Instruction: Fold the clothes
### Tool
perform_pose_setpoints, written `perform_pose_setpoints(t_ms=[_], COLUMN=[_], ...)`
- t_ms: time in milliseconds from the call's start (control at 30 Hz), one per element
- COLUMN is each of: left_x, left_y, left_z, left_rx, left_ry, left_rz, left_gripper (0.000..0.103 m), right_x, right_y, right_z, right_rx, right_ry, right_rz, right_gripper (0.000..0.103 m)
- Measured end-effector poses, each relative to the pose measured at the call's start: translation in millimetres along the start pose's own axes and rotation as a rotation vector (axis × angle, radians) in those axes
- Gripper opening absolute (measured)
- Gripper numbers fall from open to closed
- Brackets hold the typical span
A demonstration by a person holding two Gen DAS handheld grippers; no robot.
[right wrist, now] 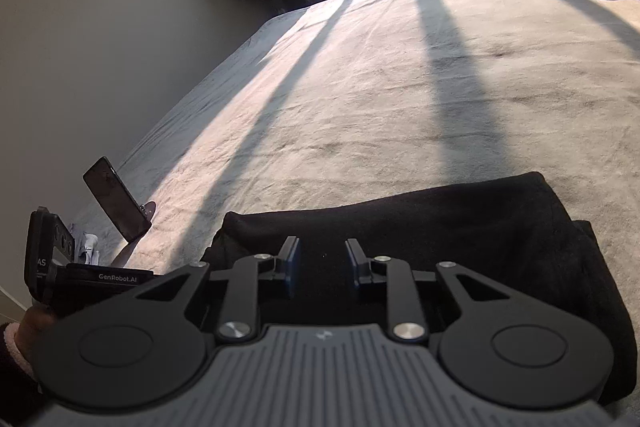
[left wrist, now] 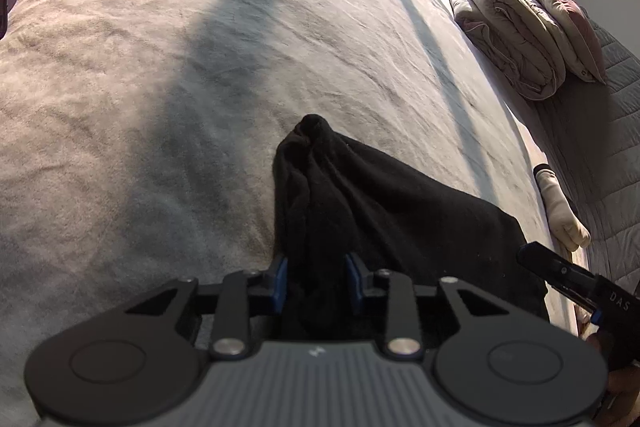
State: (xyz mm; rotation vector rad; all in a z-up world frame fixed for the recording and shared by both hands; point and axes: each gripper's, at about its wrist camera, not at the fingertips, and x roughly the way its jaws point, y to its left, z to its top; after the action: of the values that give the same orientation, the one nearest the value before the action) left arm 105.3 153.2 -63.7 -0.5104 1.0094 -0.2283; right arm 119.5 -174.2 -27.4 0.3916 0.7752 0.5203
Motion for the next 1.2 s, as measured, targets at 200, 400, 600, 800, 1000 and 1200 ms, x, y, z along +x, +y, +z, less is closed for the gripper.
perform_pose_setpoints(t_ms=[200, 400, 600, 800, 1000, 1200], left_x=[-14, -39, -33, 1, 43, 81], left_y=[-7, -33, -76, -126, -158, -163], left_z=[0, 5, 8, 2, -9, -17], left_rx=[0.021, 0.062, 0.089, 0.101, 0.127, 0.098], left_ry=[-0.053, -0.126, -0.149, -0.098, -0.025, 0.085], left_rz=[-0.071, -0.213, -0.331, -0.431, -0.466, -0.501], left_gripper=[0.01, 0.009, 0.009, 0.009, 0.01, 0.017], right_x=[29, 49, 28, -4, -34, -44], right_y=[-3, -18, -33, -60, -109, -141], right_z=[-7, -20, -11, -4, -6, -16], right_rx=[0.096, 0.151, 0.265, 0.453, 0.707, 0.851], right_ry=[0.084, 0.149, 0.118, 0.043, -0.027, -0.036], right_rz=[0.006, -0.05, 0.033, 0.11, 0.16, 0.21], right_gripper=[0.019, 0.0, 0.022, 0.054, 0.057, 0.057])
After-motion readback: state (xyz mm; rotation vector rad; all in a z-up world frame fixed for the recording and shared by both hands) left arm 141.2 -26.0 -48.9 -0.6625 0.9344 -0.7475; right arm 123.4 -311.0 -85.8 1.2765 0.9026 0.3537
